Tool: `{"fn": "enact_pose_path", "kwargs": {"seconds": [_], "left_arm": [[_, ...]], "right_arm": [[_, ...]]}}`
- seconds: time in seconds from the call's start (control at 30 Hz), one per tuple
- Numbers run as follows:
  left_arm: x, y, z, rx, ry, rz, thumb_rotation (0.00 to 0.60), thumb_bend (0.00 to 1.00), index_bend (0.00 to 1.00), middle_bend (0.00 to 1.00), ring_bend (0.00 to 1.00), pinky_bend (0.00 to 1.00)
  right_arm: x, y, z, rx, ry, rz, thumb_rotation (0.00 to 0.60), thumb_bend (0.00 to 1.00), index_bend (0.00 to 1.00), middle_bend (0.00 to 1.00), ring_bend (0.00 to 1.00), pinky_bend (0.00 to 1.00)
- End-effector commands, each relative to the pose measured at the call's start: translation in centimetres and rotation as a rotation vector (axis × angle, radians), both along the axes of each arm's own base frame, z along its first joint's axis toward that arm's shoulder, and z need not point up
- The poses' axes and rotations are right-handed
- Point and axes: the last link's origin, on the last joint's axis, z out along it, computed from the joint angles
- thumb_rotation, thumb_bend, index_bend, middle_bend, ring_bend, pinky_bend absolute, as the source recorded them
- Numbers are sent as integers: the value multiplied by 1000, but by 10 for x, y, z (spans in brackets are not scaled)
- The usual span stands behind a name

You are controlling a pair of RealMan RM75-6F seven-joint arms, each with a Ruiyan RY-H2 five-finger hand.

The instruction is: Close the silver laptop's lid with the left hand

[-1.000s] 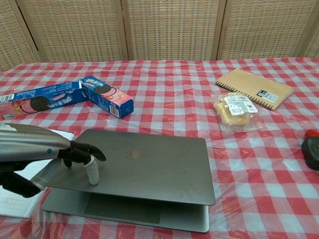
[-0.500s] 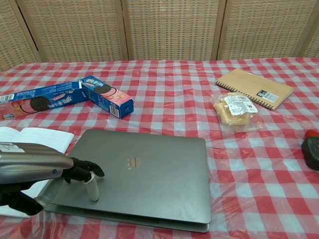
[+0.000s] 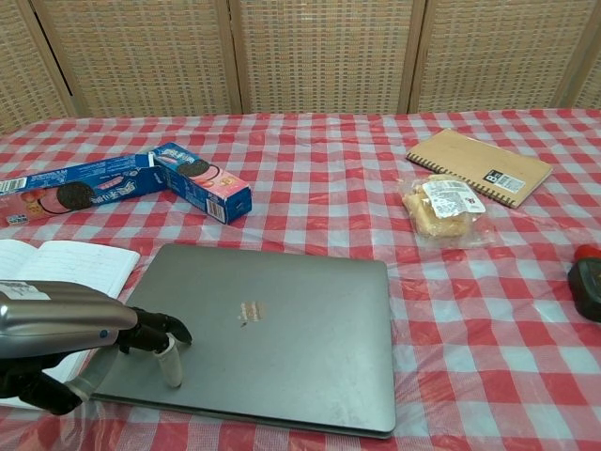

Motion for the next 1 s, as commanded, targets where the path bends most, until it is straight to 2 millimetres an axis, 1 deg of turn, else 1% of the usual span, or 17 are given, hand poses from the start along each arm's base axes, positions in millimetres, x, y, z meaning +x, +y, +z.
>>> {"fn": "enact_pose_path", "kwargs": {"seconds": [0.03, 0.23, 0.33, 0.37, 0.43, 0.47, 0.5, 0.53, 0.6, 0.63, 0.67, 0.7, 0.77, 0.87, 0.93, 1.0], "left_arm": [[-2, -1, -2, -5, 10, 2, 600, 1000, 253, 81, 122, 224], [-2, -1, -5, -4, 16, 3, 600, 1000, 244, 81, 122, 221], [-2, -2, -5, 2, 16, 1, 600, 1000, 218, 68, 119, 211], [-2, -2, -4, 7, 13, -1, 600, 1000, 197, 48, 108, 196], [1, -1, -2, 26, -7, -3, 600, 1000, 122, 10, 56, 136], [2, -2, 0, 41, -25, -3, 600, 977, 67, 0, 24, 85], [4, -3, 3, 57, -47, 0, 600, 921, 26, 0, 4, 41], [6, -4, 8, 80, -78, 2, 600, 865, 9, 0, 0, 19], [8, -6, 17, 132, -133, 4, 600, 671, 0, 0, 0, 0], [8, -6, 21, 165, -154, 0, 600, 621, 0, 0, 0, 0], [6, -2, 36, 301, -195, -35, 600, 554, 0, 0, 0, 0], [-1, -4, 47, 436, -207, -80, 600, 511, 0, 0, 0, 0], [-11, -13, 51, 559, -211, -130, 600, 462, 0, 0, 0, 0], [-24, -21, 58, 708, -180, -185, 600, 421, 0, 0, 0, 0], [-34, -29, 67, 788, -159, -169, 600, 419, 0, 0, 0, 0], [-39, -34, 71, 820, -163, -161, 600, 419, 0, 0, 0, 0]], "right_arm": [[0, 0, 0, 0, 0, 0, 600, 691, 89, 0, 0, 0], [0, 0, 1, -2, -3, -1, 600, 691, 89, 0, 0, 0], [0, 0, 1, -2, -4, -1, 600, 691, 89, 0, 0, 0], [0, 0, 1, -2, -4, -1, 600, 691, 89, 0, 0, 0], [0, 0, 2, -6, -5, 2, 600, 691, 89, 0, 0, 0], [1, 0, 2, -9, -8, 3, 600, 691, 89, 0, 0, 0], [1, 0, 3, -10, -10, 4, 600, 691, 89, 0, 0, 0], [1, 0, 3, -10, -13, 5, 600, 691, 88, 0, 0, 0], [2, 0, 3, -11, -14, 7, 600, 689, 88, 0, 0, 0], [2, 0, 3, -12, -14, 8, 600, 687, 88, 0, 0, 0], [3, 0, 4, -13, -13, 12, 600, 686, 88, 0, 0, 0], [3, 0, 4, -14, -11, 12, 600, 684, 88, 0, 0, 0], [3, 1, 4, -17, -13, 13, 600, 682, 88, 0, 0, 0], [3, 1, 5, -24, -14, 19, 600, 679, 87, 0, 0, 0], [4, 1, 6, -31, -14, 22, 600, 677, 86, 0, 0, 0], [4, 1, 7, -35, -15, 22, 600, 677, 86, 0, 0, 0]]}}
